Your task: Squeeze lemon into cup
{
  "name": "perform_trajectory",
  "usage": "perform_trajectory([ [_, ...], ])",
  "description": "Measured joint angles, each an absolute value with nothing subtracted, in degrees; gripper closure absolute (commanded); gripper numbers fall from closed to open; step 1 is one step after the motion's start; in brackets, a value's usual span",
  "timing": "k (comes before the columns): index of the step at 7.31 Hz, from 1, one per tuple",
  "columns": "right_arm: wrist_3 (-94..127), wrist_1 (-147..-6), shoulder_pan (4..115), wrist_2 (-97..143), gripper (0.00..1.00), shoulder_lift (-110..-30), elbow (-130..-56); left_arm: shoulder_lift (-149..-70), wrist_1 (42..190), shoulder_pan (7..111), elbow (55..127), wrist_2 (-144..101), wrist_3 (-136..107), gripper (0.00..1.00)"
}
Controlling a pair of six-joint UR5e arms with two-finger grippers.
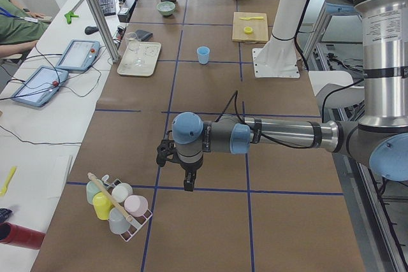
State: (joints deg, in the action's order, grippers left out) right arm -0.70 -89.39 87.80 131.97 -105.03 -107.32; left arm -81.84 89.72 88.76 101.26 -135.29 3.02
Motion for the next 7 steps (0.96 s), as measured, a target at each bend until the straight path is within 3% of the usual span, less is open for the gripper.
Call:
perform_trajectory([
  [7,-0.5,-88.0,87.5,132.3,0.0,-104.4,-107.9,-83.5,91.0,88.7,101.2,-135.1,3.1,0.0],
])
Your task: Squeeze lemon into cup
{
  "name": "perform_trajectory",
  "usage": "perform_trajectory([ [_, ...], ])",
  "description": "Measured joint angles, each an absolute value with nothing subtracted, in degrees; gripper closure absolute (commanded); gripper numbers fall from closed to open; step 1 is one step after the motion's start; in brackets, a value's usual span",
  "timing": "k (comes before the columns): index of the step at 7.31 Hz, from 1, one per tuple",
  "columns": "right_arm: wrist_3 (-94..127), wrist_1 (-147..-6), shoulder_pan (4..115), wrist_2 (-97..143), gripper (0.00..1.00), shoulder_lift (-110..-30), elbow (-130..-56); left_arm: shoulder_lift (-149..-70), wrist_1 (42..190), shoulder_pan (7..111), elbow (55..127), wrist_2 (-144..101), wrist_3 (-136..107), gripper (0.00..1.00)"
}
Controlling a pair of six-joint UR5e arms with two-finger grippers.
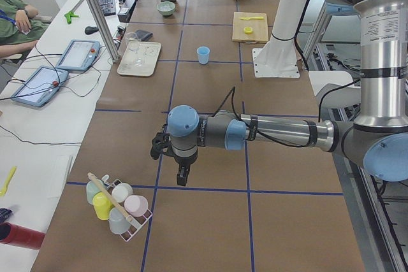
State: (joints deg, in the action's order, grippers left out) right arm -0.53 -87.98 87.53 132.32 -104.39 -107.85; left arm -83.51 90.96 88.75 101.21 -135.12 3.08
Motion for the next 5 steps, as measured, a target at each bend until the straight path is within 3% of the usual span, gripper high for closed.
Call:
perform_trajectory([
  [5,-0.8,-67.8,83.0,135.2,0.0,-102.3,-107.1,-83.6,90.9,88.8,101.3,-135.2,3.0,0.0],
])
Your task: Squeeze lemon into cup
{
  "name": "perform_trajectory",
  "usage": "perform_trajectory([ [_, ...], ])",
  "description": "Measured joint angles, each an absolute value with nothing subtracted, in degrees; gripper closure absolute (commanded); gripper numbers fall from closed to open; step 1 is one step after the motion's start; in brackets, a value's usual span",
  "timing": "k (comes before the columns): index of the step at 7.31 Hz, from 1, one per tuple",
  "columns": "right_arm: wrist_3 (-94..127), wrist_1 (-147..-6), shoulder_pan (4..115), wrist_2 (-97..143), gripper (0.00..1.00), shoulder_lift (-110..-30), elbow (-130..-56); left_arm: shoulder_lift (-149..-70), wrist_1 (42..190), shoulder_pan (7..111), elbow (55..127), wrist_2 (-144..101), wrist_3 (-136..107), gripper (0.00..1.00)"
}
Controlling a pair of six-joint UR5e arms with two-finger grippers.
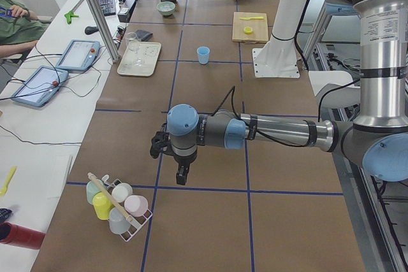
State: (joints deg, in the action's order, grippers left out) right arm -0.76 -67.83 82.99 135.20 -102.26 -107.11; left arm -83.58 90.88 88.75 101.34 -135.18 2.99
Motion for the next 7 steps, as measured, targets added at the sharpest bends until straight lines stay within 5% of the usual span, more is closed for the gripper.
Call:
perform_trajectory([
  [3,6.3,-64.8,79.6,132.8,0.0,-102.1,-107.3,-83.6,90.9,88.8,101.3,-135.2,3.0,0.0],
  [7,23.9,-63.8,66.8,127.4,0.0,-99.9,-117.0,-83.4,90.9,88.7,101.2,-135.2,3.0,0.0],
])
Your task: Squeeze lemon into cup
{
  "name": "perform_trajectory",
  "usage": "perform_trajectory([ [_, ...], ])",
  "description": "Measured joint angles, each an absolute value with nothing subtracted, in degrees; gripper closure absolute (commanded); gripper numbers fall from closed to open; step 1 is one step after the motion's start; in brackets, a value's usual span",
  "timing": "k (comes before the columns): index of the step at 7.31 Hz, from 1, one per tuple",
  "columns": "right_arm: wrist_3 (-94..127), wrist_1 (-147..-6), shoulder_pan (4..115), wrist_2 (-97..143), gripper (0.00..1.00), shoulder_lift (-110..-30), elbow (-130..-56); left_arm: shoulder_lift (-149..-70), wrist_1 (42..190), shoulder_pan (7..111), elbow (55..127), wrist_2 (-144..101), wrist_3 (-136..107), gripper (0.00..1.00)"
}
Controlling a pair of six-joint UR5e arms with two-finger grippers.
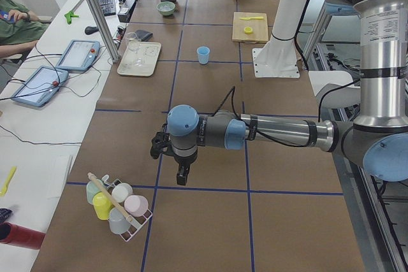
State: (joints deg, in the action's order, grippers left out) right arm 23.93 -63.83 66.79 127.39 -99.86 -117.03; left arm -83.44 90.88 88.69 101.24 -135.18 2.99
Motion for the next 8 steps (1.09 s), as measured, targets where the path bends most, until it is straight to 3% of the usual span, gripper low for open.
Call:
perform_trajectory([
  [2,29.5,-64.6,54.5,118.9,0.0,-96.4,-120.4,-83.4,90.9,88.6,101.2,-135.2,3.0,0.0],
  [8,58.4,-71.9,12.9,88.4,0.0,-96.0,-130.7,-83.2,90.9,88.5,100.8,-135.2,2.9,0.0],
])
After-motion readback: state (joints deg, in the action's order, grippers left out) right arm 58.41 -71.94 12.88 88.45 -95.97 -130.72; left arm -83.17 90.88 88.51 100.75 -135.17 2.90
